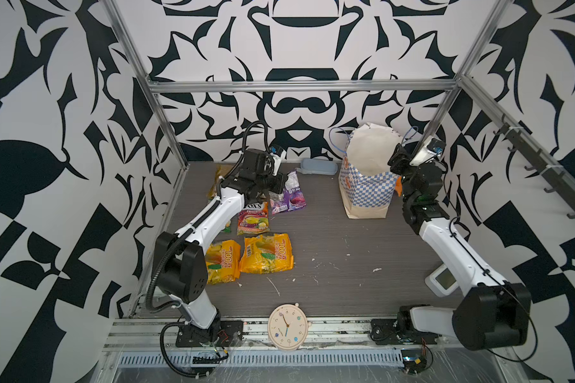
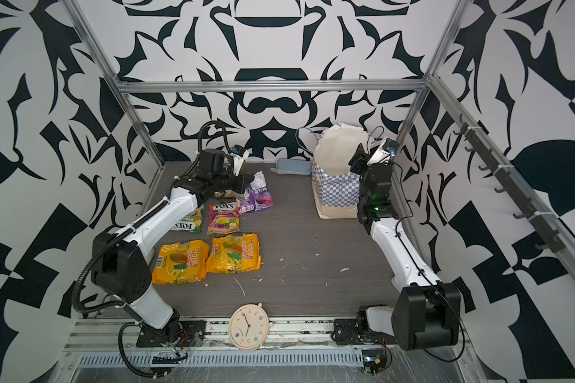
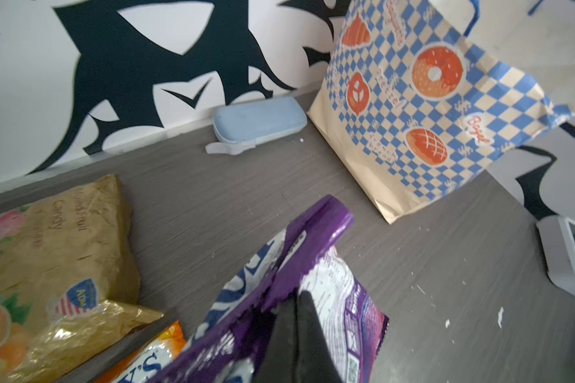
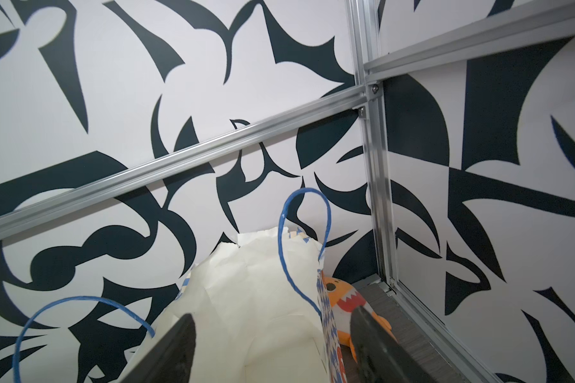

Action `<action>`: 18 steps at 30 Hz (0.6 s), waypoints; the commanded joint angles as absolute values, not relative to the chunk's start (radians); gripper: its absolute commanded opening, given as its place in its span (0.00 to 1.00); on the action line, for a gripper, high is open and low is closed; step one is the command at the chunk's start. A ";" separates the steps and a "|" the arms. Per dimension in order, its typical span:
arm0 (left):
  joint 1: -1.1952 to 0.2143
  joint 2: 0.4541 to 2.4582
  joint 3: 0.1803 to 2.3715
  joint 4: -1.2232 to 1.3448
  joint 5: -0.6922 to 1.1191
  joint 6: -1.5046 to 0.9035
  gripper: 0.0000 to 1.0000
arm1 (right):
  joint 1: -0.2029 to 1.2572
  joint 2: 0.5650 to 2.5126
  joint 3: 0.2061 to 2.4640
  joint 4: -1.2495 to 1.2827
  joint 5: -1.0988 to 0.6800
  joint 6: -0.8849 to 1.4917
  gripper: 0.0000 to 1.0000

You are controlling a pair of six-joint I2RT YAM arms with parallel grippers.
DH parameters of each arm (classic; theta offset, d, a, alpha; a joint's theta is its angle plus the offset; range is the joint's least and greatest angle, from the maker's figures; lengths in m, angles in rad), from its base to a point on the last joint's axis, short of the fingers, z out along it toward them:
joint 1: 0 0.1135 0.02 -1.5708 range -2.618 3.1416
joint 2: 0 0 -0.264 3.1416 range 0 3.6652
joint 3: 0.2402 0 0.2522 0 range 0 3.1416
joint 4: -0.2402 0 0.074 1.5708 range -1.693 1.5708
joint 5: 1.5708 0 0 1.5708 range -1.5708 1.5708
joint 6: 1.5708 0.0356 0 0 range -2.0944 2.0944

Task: Take the snacks out of the paper bag
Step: Place the paper bag at the top-right of the table, then place the snack at the top-center of the table.

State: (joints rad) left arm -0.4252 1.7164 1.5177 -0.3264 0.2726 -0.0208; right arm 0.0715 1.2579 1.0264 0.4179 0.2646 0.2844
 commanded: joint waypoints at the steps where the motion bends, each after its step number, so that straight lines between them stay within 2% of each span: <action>1: -0.406 1.787 1.626 -0.474 0.367 0.068 0.00 | 0.069 1.152 1.065 0.339 0.203 0.280 0.75; 7: -0.390 1.915 1.764 -0.583 0.406 0.141 0.00 | 0.072 0.972 1.024 0.148 0.092 0.319 0.74; 13: -0.361 2.045 1.914 -0.699 0.432 0.190 0.00 | 0.072 0.739 0.775 0.144 -0.019 0.311 0.67; 18: -0.350 2.133 2.005 -0.761 0.445 0.229 0.00 | 0.072 0.545 0.540 0.211 -0.207 0.334 0.63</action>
